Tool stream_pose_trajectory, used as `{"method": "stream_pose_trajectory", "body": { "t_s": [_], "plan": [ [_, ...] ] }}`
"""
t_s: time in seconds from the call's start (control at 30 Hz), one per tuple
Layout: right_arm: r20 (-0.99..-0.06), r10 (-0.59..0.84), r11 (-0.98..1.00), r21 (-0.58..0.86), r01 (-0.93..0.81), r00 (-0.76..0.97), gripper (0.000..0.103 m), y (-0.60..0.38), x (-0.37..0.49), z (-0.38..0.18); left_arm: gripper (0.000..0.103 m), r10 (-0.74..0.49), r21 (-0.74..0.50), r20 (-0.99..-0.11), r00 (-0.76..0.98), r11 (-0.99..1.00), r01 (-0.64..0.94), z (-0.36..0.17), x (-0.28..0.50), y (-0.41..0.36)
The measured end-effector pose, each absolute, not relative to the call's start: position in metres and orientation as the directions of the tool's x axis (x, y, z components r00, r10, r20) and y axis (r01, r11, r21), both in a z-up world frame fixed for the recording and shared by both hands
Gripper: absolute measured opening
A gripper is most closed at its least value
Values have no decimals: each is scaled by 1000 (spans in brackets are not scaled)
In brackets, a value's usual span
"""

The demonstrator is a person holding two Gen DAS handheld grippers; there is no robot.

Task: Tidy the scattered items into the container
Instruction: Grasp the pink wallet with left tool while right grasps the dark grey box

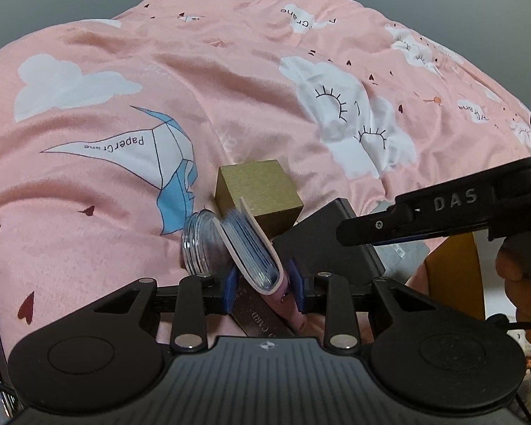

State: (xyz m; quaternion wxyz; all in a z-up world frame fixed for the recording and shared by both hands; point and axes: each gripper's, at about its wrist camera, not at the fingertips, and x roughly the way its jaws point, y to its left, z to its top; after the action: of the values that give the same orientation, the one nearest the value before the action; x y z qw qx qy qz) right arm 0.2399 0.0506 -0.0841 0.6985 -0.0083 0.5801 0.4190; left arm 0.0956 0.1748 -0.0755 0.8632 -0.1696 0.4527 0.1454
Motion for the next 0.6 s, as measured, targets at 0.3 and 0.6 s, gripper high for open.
{"method": "stream_pose_trajectory", "body": {
  "t_s": [0.3,0.6],
  "plan": [
    [-690,703,579,697,-423,-173,15,45,220,-105,35,120,-129,-830,544,908,-398,-78,91,170],
    [-723,691,587,544,-600,21,45,41,193,-73,36,118,-131,-822,558,913,-386,-78,88,168]
  ]
}}
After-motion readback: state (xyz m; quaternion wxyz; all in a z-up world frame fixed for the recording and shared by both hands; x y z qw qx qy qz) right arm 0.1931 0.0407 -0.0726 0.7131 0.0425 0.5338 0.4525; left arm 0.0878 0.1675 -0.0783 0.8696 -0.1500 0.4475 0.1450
